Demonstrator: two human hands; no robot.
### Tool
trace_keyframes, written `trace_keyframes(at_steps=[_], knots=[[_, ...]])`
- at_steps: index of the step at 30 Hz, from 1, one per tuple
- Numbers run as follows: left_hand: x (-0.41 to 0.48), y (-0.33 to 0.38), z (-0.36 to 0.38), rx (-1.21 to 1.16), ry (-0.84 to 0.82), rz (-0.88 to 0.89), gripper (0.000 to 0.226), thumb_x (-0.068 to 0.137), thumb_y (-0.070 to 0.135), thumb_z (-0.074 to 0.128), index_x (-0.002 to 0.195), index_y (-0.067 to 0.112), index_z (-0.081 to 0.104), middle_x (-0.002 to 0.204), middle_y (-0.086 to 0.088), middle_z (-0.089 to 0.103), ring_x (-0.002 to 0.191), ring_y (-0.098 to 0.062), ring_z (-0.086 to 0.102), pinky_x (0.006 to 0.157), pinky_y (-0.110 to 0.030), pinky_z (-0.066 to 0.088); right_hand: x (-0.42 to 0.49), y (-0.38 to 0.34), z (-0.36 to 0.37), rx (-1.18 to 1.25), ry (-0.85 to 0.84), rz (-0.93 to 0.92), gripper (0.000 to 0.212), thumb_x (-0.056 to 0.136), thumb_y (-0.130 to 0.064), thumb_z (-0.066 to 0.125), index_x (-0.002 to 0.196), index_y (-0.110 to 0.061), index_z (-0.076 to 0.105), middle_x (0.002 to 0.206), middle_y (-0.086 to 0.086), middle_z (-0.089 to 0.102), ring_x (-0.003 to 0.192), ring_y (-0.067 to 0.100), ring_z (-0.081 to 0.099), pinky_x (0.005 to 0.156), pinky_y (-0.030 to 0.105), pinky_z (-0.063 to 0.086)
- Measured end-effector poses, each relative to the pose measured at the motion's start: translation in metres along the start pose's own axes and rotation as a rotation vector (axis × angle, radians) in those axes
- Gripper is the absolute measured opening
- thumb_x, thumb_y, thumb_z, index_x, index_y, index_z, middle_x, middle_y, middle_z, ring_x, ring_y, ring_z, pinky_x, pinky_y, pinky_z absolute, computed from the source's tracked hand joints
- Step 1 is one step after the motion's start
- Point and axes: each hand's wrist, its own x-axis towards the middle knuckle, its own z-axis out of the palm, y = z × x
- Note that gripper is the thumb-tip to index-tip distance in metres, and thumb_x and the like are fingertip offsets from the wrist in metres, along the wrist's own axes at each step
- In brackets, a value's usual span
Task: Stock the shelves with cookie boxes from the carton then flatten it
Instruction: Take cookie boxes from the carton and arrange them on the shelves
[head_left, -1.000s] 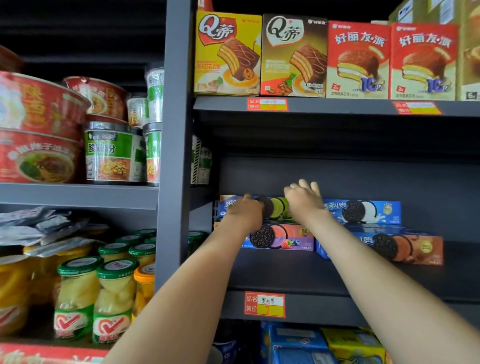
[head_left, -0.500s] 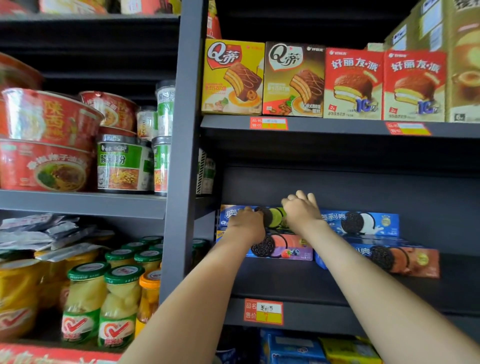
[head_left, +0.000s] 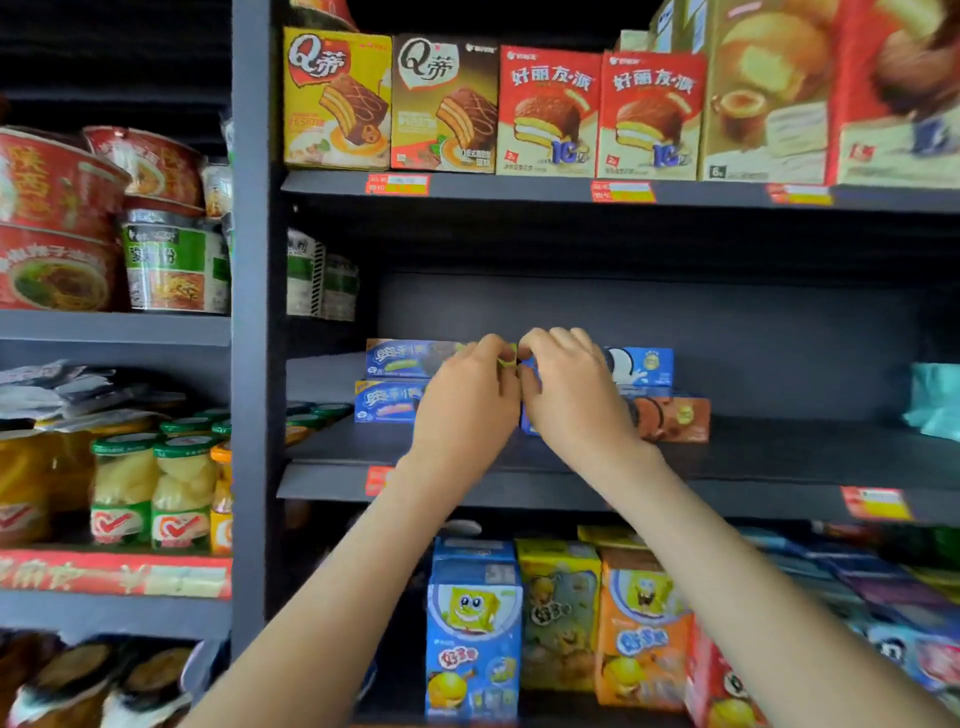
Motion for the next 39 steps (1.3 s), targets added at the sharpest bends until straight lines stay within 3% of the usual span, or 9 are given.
trace_keyframes(at_steps=[6,11,16,19,23,28,32,35,39], knots=[[-0.113,0.075,0.025,-0.11,0.002,0.009,0.011,0.091,0.016,0.054,0.101,0.015,0.059,0.085,-0.003,0.067,0.079,-0.025,0.061,0.065,-0.029,0.035,-0.118,0.032,-0.062,0.169,0.057,-0.004,0.018,0.079,-0.015,0.045,0.085,-0.006,0.06,0.079,0.01,0.06,0.08,0.032,0.054,0.071,0.035,0.034],[-0.216,0.097,0.067,-0.144,-0.21,-0.161,0.016,0.091,0.015,0.053,0.107,0.012,0.054,0.077,-0.006,0.068,0.076,-0.033,0.065,0.067,-0.042,0.045,-0.23,0.058,-0.073,0.214,-0.164,0.067,0.014,0.076,-0.008,0.053,0.087,-0.004,0.061,0.082,0.012,0.062,0.081,0.034,0.056,0.073,0.034,0.033],[-0.322,0.093,0.108,-0.108,-0.515,-0.35,0.024,0.093,0.016,0.05,0.116,0.007,0.049,0.078,-0.013,0.067,0.08,-0.04,0.062,0.06,-0.041,0.036,-0.343,0.068,-0.067,0.305,-0.473,0.216,0.011,0.079,-0.004,0.062,0.09,-0.002,0.061,0.088,0.013,0.063,0.09,0.034,0.055,0.075,0.032,0.031],[-0.38,0.074,0.134,-0.027,-0.702,-0.492,0.03,0.094,0.02,0.048,0.122,0.009,0.048,0.097,-0.018,0.069,0.091,-0.04,0.061,0.067,-0.04,0.041,-0.409,0.067,-0.045,0.305,-0.56,0.273,0.01,0.071,-0.008,0.062,0.08,-0.003,0.061,0.075,0.013,0.062,0.076,0.034,0.058,0.071,0.036,0.034],[-0.471,0.029,0.162,0.027,-0.849,-0.577,0.02,0.095,0.025,0.047,0.108,0.012,0.053,0.09,-0.014,0.069,0.088,-0.037,0.063,0.071,-0.041,0.049,-0.511,0.053,-0.002,0.337,-0.71,0.39,0.014,0.074,-0.014,0.061,0.085,-0.004,0.063,0.08,0.013,0.064,0.081,0.036,0.061,0.073,0.039,0.044],[-0.621,-0.036,0.187,0.127,-1.096,-0.682,0.016,0.096,0.022,0.04,0.099,0.013,0.053,0.092,-0.013,0.066,0.079,-0.036,0.062,0.055,-0.031,0.032,-0.66,0.024,0.044,0.36,-0.937,0.532,0.012,0.075,-0.006,0.072,0.083,-0.005,0.062,0.078,0.01,0.062,0.078,0.032,0.06,0.073,0.03,0.039],[-0.739,-0.076,0.204,0.17,-1.192,-0.87,0.018,0.097,0.025,0.041,0.102,0.015,0.055,0.09,-0.012,0.066,0.082,-0.035,0.063,0.061,-0.036,0.044,-0.786,0.001,0.075,0.336,-1.12,0.602,0.012,0.075,-0.005,0.072,0.082,-0.006,0.063,0.075,0.008,0.062,0.073,0.03,0.06,0.065,0.036,0.047],[-0.82,-0.103,0.219,0.167,-1.271,-0.913,0.019,0.1,0.027,0.038,0.102,0.015,0.053,0.091,-0.005,0.064,0.081,-0.025,0.063,0.062,-0.036,0.052,-0.876,-0.017,0.096,0.32,-1.291,0.696,0.01,0.083,-0.011,0.067,0.092,-0.006,0.064,0.087,0.009,0.063,0.086,0.029,0.06,0.074,0.039,0.048],[-0.922,-0.142,0.243,0.151,-1.318,-0.989,0.021,0.1,0.026,0.037,0.108,0.015,0.053,0.104,-0.003,0.061,0.087,-0.02,0.063,0.066,-0.035,0.057,-0.982,-0.037,0.126,0.276,-1.472,0.8,0.025,0.093,-0.018,0.057,0.117,-0.012,0.056,0.112,0.004,0.058,0.108,0.022,0.052,0.088,0.03,0.042]])
